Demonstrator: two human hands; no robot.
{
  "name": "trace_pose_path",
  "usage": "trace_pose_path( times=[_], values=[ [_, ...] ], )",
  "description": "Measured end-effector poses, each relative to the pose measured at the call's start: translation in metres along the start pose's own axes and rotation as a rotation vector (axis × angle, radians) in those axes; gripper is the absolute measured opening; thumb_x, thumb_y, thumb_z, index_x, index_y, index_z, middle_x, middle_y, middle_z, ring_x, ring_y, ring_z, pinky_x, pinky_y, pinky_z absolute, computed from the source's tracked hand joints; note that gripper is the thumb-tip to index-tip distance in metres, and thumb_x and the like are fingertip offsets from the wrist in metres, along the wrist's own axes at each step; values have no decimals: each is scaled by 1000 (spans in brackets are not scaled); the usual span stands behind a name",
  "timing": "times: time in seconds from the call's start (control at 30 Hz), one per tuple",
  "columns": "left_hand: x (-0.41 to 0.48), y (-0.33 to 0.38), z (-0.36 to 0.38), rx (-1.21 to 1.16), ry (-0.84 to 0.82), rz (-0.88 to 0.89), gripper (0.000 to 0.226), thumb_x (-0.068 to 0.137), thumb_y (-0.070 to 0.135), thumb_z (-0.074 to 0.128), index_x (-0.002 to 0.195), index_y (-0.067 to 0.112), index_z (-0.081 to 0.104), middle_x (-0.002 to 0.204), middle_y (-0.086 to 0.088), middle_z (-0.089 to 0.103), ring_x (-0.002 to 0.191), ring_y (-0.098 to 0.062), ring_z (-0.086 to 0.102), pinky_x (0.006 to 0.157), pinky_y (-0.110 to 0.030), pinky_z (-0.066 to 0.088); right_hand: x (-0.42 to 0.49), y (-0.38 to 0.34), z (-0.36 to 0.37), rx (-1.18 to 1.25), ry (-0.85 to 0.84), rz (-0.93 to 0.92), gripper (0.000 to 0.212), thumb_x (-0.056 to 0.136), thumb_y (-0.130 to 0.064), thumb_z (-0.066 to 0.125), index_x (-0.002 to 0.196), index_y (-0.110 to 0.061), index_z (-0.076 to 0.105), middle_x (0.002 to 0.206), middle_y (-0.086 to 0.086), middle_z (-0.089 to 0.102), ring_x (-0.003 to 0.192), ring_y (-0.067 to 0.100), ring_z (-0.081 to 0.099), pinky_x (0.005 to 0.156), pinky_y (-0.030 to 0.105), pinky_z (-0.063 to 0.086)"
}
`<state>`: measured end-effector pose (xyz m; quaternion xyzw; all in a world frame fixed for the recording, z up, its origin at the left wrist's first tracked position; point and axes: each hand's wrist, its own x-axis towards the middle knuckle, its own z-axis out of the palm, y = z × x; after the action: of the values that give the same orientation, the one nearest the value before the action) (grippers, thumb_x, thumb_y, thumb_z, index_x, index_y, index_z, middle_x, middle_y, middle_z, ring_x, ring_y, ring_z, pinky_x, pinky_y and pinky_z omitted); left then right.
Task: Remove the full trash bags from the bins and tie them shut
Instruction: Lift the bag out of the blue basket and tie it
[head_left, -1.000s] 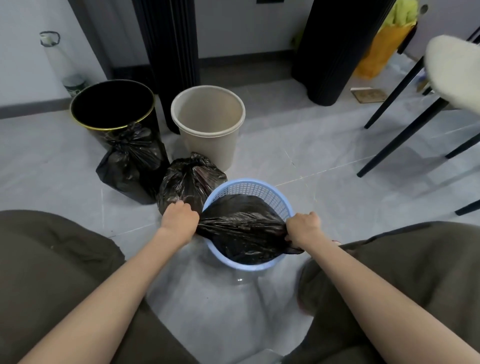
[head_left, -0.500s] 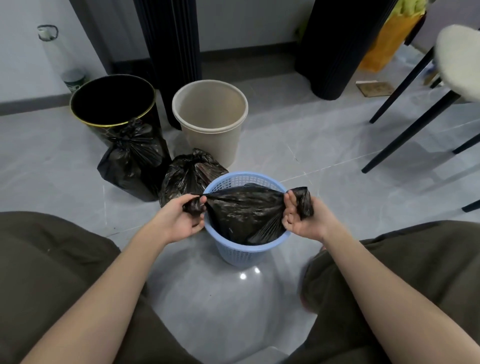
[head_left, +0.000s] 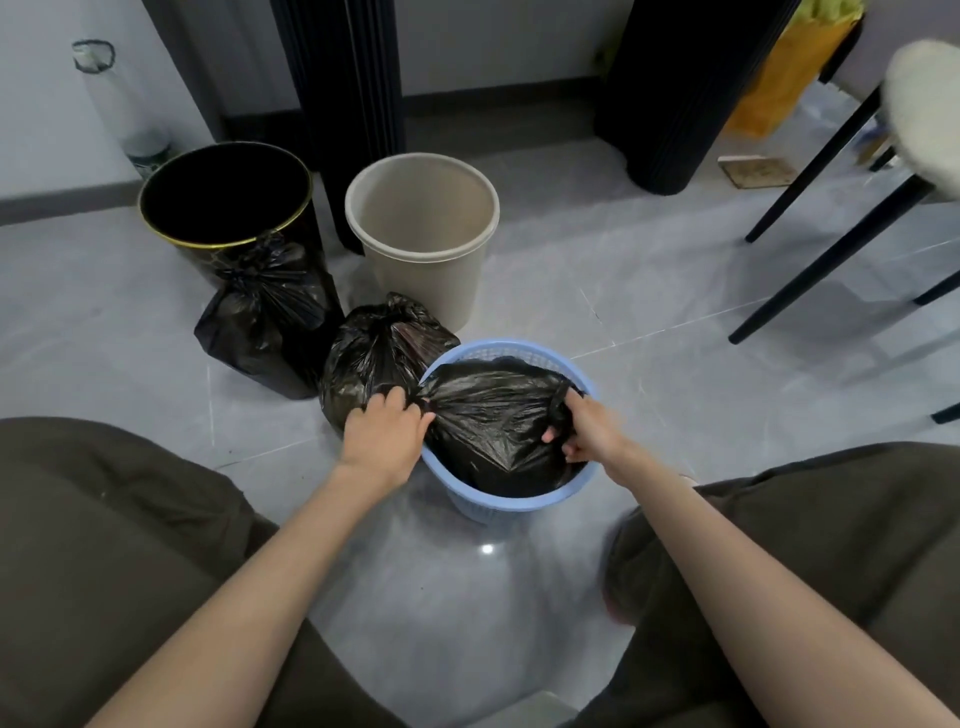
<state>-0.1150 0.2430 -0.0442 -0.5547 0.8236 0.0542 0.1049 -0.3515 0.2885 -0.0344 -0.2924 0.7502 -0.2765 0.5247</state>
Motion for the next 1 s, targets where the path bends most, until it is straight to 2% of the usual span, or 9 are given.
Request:
trace_pose_path(
  times=[0.13, 0.2, 0.3, 0.37, 0.5, 0.6, 0.67, 0.8, 1.0],
  values=[
    [-3, 6, -9, 105, -54, 39, 44, 102, 37, 22, 114, 11, 56, 118, -7, 54, 111, -27, 51, 84, -37, 42, -3, 4, 10, -493, 60, -167, 38, 100, -35, 31, 88, -7, 54, 81, 11, 66, 65, 26, 61, 75, 34, 50],
    [3, 6, -5, -94, -175, 19, 45, 99, 44, 29, 111, 10, 55, 116, -11, 55, 111, -30, 52, 88, -40, 44, -6, 5, 14, -670, 97, -205, 39, 98, -39, 38, 72, -13, 50, 89, 14, 63, 90, 32, 61, 78, 35, 45],
    [8, 0, -2, -437, -266, 24, 36, 88, 46, 55, 102, 13, 58, 107, -11, 49, 105, -31, 52, 94, -40, 44, -9, 8, 12, -751, 266, -242, 42, 88, -50, 51, 61, -18, 43, 83, 6, 57, 91, 29, 59, 69, 32, 44],
    [10, -7, -4, -524, -219, 58, 19, 81, 33, 68, 88, 19, 59, 95, -3, 50, 93, -24, 55, 86, -30, 43, -4, 10, 7, -697, 367, -316, 40, 84, -50, 57, 66, -15, 52, 97, 7, 53, 101, 25, 52, 78, 33, 46],
    [11, -8, -13, -836, -123, -8, 20, 79, 13, 72, 70, 23, 56, 62, 5, 54, 57, -12, 58, 68, -31, 51, 4, 7, 9, -613, 141, -446, 32, 89, -35, 59, 94, -5, 66, 136, 8, 46, 128, 23, 42, 110, 33, 31],
    [13, 1, -18, -1137, -111, -107, 12, 79, 6, 72, 76, 16, 65, 57, 5, 49, 45, -6, 58, 69, -36, 60, 1, 8, 25, -622, -28, -439, 28, 84, -39, 64, 94, -13, 61, 110, 2, 63, 103, 19, 56, 98, 43, 43],
    [13, 8, -22, -1222, -97, -123, 8, 80, 4, 69, 84, 10, 68, 63, 5, 50, 46, -3, 58, 69, -34, 61, -2, 11, 34, -667, -59, -432, 43, 72, -50, 71, 99, -20, 57, 99, -1, 64, 93, 17, 58, 91, 42, 46],
    [15, 20, -28, -1387, -123, -111, 12, 83, 0, 66, 88, 11, 69, 91, -11, 62, 76, -19, 65, 67, -27, 60, -2, 18, 45, -730, -12, -490, 83, 63, -57, 76, 132, -21, 47, 128, 0, 54, 120, 22, 44, 105, 37, 37],
    [20, 36, -33, -1425, -224, 6, 21, 89, 0, 57, 108, 6, 67, 108, -6, 61, 95, -14, 62, 72, -24, 59, 3, 28, 71, -896, 161, -489, 57, 84, -59, 54, 118, -14, 57, 112, 7, 50, 106, 26, 44, 94, 40, 37]
  ],
)
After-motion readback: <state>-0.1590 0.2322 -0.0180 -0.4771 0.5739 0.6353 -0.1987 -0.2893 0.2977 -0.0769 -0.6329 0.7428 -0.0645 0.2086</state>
